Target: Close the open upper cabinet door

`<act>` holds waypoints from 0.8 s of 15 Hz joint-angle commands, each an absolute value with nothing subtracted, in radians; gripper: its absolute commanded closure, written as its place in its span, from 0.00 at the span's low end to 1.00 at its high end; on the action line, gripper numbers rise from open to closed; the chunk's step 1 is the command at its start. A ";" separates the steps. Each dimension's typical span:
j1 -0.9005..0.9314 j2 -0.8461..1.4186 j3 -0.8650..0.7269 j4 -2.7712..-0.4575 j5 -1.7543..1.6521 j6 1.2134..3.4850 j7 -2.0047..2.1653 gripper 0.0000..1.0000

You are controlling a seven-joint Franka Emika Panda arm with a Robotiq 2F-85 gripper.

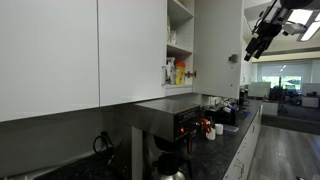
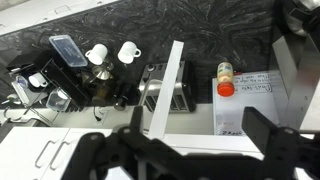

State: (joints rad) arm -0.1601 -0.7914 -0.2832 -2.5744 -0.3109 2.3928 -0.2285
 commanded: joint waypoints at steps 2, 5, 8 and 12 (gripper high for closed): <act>-0.179 -0.788 -0.267 -2.574 -0.290 2.394 -0.243 0.00; -0.179 -0.781 -0.268 -2.569 -0.291 2.401 -0.241 0.00; -0.191 -0.759 -0.265 -2.554 -0.303 2.436 -0.233 0.00; -0.212 -0.728 -0.272 -2.520 -0.311 2.502 -0.229 0.00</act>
State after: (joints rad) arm -0.1759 -0.7852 -0.2804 -2.5610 -0.3073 2.4479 -0.2274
